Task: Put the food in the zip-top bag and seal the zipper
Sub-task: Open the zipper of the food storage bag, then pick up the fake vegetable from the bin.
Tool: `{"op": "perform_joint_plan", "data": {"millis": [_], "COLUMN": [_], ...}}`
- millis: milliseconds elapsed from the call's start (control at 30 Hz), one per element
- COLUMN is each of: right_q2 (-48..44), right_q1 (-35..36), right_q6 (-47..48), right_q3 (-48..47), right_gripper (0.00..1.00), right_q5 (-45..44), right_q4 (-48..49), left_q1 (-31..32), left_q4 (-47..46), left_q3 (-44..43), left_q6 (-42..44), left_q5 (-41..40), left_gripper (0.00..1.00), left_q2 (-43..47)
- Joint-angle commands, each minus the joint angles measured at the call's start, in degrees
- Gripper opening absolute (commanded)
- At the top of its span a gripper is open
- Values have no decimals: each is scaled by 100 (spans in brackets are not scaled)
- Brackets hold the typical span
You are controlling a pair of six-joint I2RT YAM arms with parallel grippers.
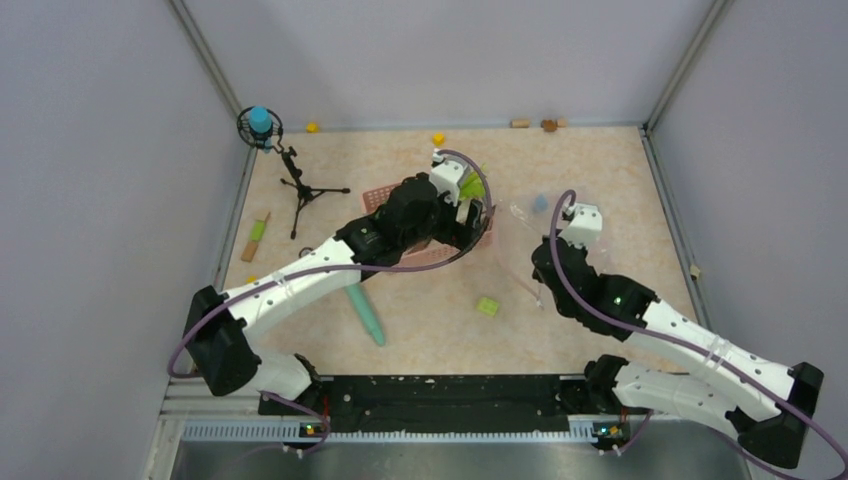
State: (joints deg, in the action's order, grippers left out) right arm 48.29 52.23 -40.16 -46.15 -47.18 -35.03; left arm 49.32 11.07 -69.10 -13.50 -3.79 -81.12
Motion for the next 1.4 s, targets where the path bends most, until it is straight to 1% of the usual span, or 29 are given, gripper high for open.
{"op": "perform_joint_plan", "data": {"millis": [0,100,133,200,267,333,400,467,633,700,867,1000,1133,1267,1300,1333,1367], "right_q2": [163,311,332,316,269,217,195,190,200,161,43,10,-4,-59,-74,-95,-109], "right_q1": [-317,-837,-996,-1163,-1230,-1322,-1426,-1509,-1566,-1566,-1572,-1573,-1576,-1574,-1575,-1575,-1577], "right_q6": [63,173,229,330,427,508,563,613,711,732,786,819,923,949,950,956,950], "right_q3": [-178,-218,-212,-210,-210,-195,-153,-96,-5,16,101,131,169,192,194,199,207], "right_gripper": [0,0,0,0,0,0,0,0,0,0,0,0,0,0,0,0,0], "right_q5": [289,836,983,1096,1134,1164,1232,1329,1448,1429,1430,1428,1465,1464,1466,1470,1473], "right_q4": [-194,-312,-320,-316,-320,-321,-314,-276,-197,-197,-116,-110,-50,-9,-11,-11,-7], "left_q1": [-330,-818,-978,-1271,-1443,-1462,-1459,-1460,-1460,-1460,-1460,-1452,-1444,-1419,-1397,-1374,-1353], "left_q4": [-86,-475,-559,-778,-803,-488,176,508,634,697,401,555,616,628,625,615,589], "left_q3": [-346,-546,-597,-675,-891,-1235,-1730,-2199,-2773,-2939,-3151,-3551,-3814,-3828,-3817,-3801,-3785], "left_q6": [1169,1666,1810,2060,2315,2781,3322,3369,3334,3296,3082,2943,2860,2892,2936,2959,2982], "left_q5": [-790,-282,24,758,1231,1520,2007,2182,2005,1940,1501,1372,1065,853,787,704,632], "left_gripper": [97,94,94,94,93,85,70,69,75,75,75,75,68,64,61,56,49], "left_q2": [-134,-406,-503,-738,-1045,-1449,-1880,-2273,-2936,-3122,-3544,-3938,-4198,-4239,-4236,-4236,-4236]}}
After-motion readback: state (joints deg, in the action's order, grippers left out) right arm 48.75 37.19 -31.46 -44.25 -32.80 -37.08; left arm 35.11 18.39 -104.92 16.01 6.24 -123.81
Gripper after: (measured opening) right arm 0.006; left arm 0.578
